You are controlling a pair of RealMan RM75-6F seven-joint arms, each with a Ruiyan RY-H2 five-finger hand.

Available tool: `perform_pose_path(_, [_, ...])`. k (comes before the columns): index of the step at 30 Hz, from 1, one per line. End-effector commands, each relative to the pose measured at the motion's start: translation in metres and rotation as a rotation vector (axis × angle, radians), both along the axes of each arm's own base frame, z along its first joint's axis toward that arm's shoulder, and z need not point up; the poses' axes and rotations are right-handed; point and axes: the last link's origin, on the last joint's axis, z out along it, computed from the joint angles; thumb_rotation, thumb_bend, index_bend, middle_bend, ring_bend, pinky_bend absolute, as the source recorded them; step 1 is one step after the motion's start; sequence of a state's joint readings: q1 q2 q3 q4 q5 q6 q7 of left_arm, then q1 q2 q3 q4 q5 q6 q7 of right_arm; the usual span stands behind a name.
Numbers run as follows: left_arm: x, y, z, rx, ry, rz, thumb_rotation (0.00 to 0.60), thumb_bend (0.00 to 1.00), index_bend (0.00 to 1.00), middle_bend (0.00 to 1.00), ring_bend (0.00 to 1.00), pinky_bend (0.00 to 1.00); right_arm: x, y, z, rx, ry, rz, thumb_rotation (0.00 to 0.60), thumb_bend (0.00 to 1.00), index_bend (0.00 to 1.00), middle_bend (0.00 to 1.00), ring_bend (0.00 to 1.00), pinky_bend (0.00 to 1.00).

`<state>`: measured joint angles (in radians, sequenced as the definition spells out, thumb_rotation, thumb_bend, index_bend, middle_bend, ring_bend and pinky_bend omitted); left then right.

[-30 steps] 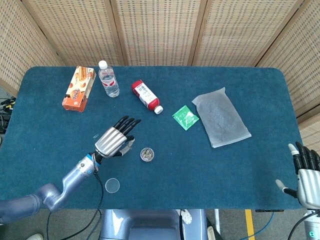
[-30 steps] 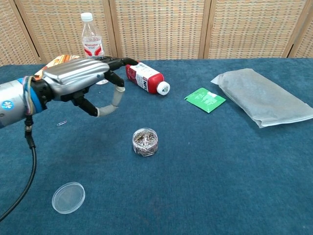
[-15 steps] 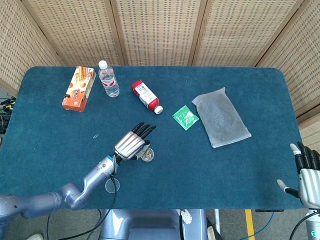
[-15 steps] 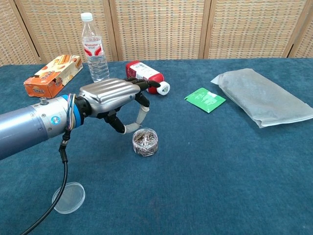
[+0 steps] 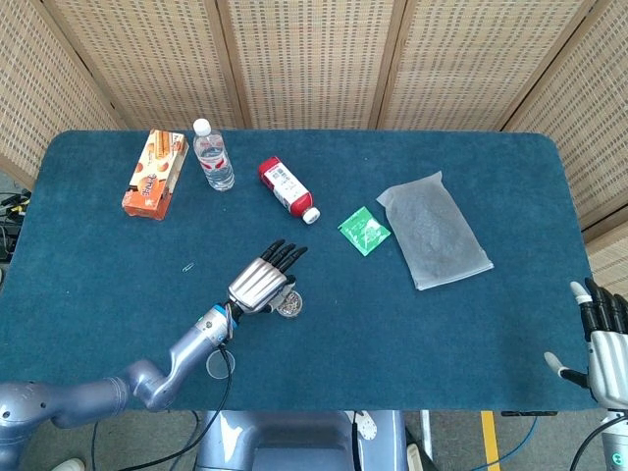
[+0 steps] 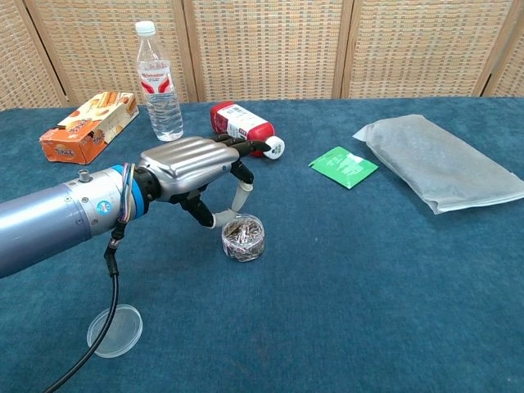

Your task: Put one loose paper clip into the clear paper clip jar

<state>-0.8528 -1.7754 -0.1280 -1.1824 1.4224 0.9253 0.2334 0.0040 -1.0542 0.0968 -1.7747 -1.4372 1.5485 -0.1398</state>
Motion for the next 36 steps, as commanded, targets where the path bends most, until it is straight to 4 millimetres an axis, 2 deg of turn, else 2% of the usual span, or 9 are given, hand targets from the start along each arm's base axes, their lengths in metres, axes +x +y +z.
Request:
perform_pose_path(1, [-0.002,-0.001,-0.002,-0.003,0.002,0.002,0.600,0.41,0.73,0.00,0.00,0.00,0.000,0.000,0.000,-0.001,-0.001,0.001,0.600,0.00,0.00,0.00,0.00,0.00])
perform_pose_path(3, [-0.002,-0.001,-0.002,-0.002,0.000,0.004,0.600,0.40,0.63,0.00,0.00,0.00,0.000,0.000,0.000,0.000,-0.001,0.001,0.600,0.00,0.00,0.00,0.00,0.00])
perform_pose_path(10, [0.000,-0.003,0.002,-0.022,-0.039,0.003,0.600,0.16,0.20,0.00,0.00,0.00,0.001,0.001,0.000,-0.003,-0.002,0.004,0.600,0.00,0.00,0.00,0.00,0.00])
perform_pose_path(14, [0.001,-0.003,0.005,-0.024,-0.060,-0.007,0.600,0.13,0.09,0.00,0.00,0.00,0.001,0.001,0.000,0.000,-0.001,0.007,0.600,0.00,0.00,0.00,0.00,0.00])
perform_pose_path(21, [0.001,-0.001,0.025,0.005,-0.120,-0.010,0.600,0.12,0.04,0.00,0.00,0.00,0.002,0.002,0.000,0.000,-0.002,0.011,0.600,0.00,0.00,0.00,0.00,0.00])
perform_pose_path(27, [-0.023,0.002,0.078,0.099,-0.143,0.021,0.600,0.09,0.00,0.00,0.00,0.00,0.003,0.004,0.000,0.002,-0.003,0.020,0.600,0.00,0.00,0.00,0.00,0.00])
perform_pose_path(29, [-0.052,-0.005,0.112,0.154,-0.120,0.093,0.600,0.09,0.00,0.00,0.00,0.00,0.004,0.005,0.000,0.003,-0.006,0.024,0.600,0.00,0.00,0.00,0.00,0.00])
perform_pose_path(33, [-0.096,-0.032,0.161,0.249,-0.112,0.234,0.600,0.08,0.00,0.00,0.00,0.00,0.005,0.007,0.001,0.000,-0.013,0.028,0.600,0.00,0.00,0.00,0.00,0.00])
perform_pose_path(36, [-0.128,-0.067,0.192,0.342,-0.157,0.370,0.600,0.03,0.00,0.00,0.00,0.00,0.006,0.008,0.001,0.004,-0.013,0.034,0.600,0.00,0.00,0.00,0.00,0.00])
